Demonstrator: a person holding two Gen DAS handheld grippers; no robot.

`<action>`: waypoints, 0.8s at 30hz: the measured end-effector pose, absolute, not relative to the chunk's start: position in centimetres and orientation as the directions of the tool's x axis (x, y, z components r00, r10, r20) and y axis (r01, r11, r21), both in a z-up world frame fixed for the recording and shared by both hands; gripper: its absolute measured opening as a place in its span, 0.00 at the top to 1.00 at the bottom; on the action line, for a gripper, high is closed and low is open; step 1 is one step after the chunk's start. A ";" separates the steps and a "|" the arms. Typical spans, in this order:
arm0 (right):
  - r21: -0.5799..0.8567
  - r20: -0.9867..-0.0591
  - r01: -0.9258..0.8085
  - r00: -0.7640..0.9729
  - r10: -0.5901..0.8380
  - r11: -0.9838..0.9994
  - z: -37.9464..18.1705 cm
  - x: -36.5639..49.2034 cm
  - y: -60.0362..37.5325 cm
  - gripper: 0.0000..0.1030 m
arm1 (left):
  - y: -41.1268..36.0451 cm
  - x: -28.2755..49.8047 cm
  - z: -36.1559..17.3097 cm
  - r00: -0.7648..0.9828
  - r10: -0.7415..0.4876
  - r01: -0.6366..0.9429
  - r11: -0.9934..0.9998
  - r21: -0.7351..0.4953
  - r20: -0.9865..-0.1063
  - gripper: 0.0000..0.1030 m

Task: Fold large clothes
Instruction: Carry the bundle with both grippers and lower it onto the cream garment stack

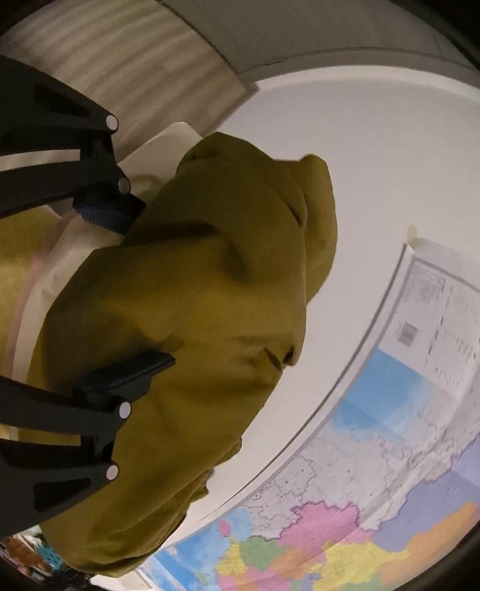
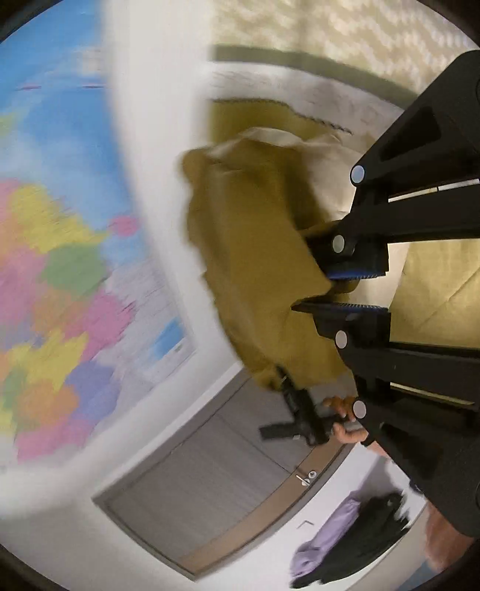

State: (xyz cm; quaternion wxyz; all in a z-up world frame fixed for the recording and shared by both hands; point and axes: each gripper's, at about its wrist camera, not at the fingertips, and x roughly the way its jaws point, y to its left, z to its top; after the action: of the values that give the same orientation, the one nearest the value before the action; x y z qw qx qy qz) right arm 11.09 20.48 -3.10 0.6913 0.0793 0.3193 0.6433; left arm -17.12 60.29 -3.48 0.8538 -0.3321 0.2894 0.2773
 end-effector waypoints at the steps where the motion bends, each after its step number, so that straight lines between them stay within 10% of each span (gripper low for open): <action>1: 0.506 -0.361 -0.844 -0.018 0.932 0.179 -3.3 10.7 20.3 0.93 | 60.3 -17.3 -3.6 0.677 0.284 -0.668 0.625 -0.404 -0.679 0.43; 6: 0.504 -0.607 -0.790 -0.038 0.794 0.348 -9.8 11.6 22.3 0.94 | 59.2 -17.2 -3.6 0.615 0.372 -0.722 0.619 -0.308 -0.695 0.38; 14: 0.464 -0.575 -0.793 0.070 0.815 0.395 -7.2 11.3 20.0 0.60 | 54.1 -21.2 -0.5 0.624 0.502 -0.719 0.669 -0.187 -0.599 0.34; 24: 0.251 -0.417 -0.905 0.220 0.882 0.344 -1.4 6.4 19.7 0.43 | 49.0 -17.6 1.7 0.762 0.363 -0.526 0.830 -0.186 -0.537 0.22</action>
State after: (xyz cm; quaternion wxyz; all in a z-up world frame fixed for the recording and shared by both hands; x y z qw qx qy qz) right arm 6.41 19.73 -1.36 0.7806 -0.0226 0.2505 0.5721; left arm -17.56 49.02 1.68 0.9239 -0.1651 0.2477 0.2405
